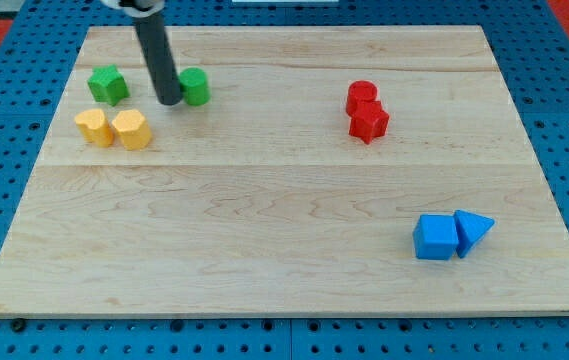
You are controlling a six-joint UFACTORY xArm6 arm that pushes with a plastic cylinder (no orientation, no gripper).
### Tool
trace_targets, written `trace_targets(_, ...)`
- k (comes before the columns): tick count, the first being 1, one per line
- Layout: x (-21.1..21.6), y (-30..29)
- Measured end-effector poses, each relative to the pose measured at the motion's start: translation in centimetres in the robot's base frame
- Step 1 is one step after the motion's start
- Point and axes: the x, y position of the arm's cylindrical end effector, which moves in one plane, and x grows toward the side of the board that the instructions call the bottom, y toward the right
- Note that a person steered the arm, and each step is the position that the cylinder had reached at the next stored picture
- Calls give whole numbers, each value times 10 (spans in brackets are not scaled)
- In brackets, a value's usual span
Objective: Push the green circle towards top center
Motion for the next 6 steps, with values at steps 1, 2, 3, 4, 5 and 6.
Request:
trace_targets(1, 6, 1)
trace_targets(2, -5, 31)
trace_targets(3, -27, 66)
trace_targets(4, -60, 70)
trace_targets(5, -60, 56)
trace_targets(6, -83, 123)
